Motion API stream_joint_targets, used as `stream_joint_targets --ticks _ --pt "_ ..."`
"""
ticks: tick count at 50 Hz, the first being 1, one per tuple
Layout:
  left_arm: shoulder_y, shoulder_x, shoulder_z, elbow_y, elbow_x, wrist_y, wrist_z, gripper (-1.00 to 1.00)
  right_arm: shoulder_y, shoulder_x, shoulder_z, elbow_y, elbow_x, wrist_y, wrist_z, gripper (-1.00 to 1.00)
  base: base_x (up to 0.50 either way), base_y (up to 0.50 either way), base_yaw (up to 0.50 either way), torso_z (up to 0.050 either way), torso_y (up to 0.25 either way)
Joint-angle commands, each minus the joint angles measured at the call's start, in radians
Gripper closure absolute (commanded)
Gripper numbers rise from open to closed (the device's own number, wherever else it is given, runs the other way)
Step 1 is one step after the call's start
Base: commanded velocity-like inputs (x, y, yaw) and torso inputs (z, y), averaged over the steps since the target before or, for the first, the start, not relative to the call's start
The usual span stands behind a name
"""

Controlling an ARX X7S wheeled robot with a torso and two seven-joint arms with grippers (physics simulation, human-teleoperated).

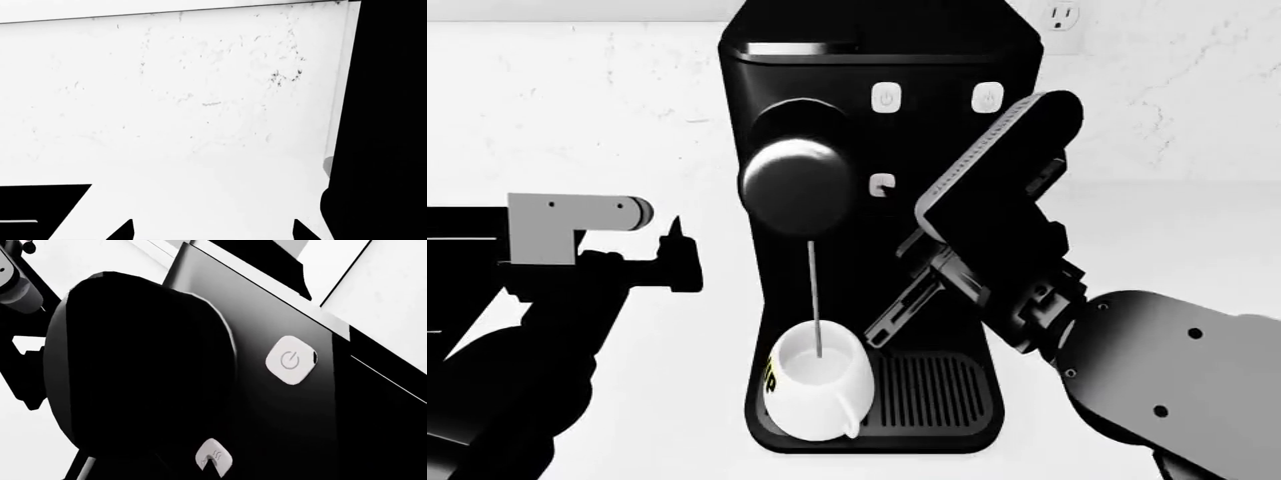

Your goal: Press the button on the coffee machine to serve coffee.

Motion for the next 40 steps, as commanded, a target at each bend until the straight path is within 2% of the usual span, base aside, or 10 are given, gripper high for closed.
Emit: stream_joint_targets --ticks 1,14,26,40 --pt "0.000 0.002 0.006 -0.005 0.001 0.005 -0.004 -1.00 0.009 -0.007 -0.044 0.008 -0.032 0.004 0.003 1.00 0.00 0.00 0.00 0.000 0.000" --pt "-0.001 0.006 0.013 -0.009 0.002 0.010 -0.009 -1.00 0.011 -0.005 -0.045 0.003 -0.025 0.004 0.007 1.00 0.00 0.00 0.00 0.000 0.000" --pt "-0.005 -0.002 0.012 -0.014 -0.004 0.011 -0.003 -1.00 0.031 0.008 0.002 -0.072 0.063 0.085 0.076 1.00 0.00 0.00 0.00 0.000 0.000" --pt "-0.009 -0.002 0.017 -0.010 -0.005 0.006 -0.013 -1.00 0.060 0.015 0.113 -0.170 0.295 0.216 0.257 1.00 0.00 0.00 0.00 0.000 0.000"
